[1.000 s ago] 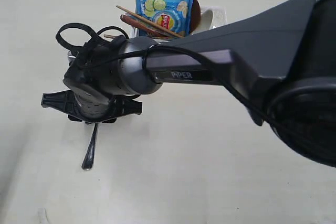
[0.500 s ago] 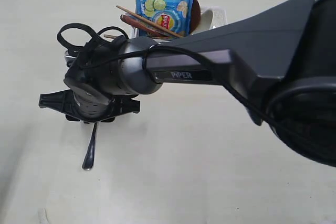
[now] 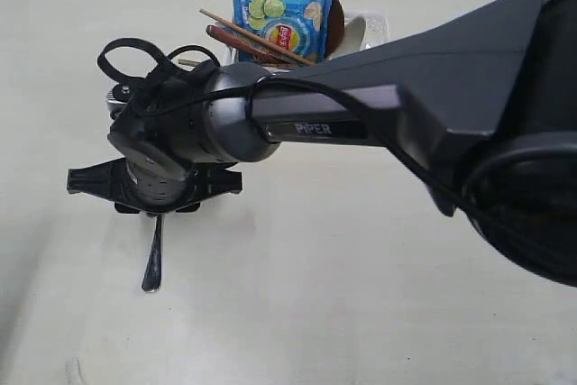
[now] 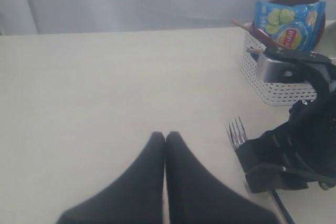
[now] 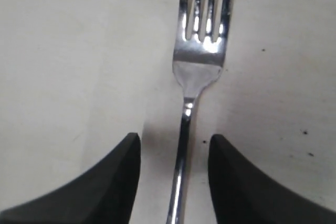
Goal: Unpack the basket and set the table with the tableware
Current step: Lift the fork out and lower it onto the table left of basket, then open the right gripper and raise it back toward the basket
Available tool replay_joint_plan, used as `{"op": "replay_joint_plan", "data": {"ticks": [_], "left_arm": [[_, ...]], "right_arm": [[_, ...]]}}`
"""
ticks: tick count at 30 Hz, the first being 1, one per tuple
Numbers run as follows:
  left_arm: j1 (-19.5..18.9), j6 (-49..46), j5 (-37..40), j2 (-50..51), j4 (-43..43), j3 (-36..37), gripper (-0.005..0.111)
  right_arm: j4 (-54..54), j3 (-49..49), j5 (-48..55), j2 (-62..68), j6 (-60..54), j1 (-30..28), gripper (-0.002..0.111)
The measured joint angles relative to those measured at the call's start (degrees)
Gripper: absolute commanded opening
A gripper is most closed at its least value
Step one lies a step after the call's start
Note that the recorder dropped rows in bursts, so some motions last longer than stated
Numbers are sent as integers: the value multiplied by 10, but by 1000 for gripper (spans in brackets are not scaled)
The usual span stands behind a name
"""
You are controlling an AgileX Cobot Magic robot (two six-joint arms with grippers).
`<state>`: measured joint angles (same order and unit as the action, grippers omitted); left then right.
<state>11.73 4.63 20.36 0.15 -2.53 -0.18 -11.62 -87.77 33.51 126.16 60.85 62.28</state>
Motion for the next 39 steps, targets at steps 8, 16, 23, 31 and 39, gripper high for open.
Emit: {"op": "replay_joint_plan", "data": {"ticks": [8,16,23,31,39], "left_arm": [[0,0,0,0,0,0,0],[0,0,0,0,0,0,0],[0,0,0,0,0,0,0],[0,0,0,0,0,0,0],[0,0,0,0,0,0,0]], "right_arm": [[-9,2,14,-92,-108,0,41],[-43,2,110,-204,-305,-70,41],[-33,2,131,-249,-502,-221,41],[188,2,135,-209,-793,-362,41],[359,2,127,-166,-1024,-379,41]]}}
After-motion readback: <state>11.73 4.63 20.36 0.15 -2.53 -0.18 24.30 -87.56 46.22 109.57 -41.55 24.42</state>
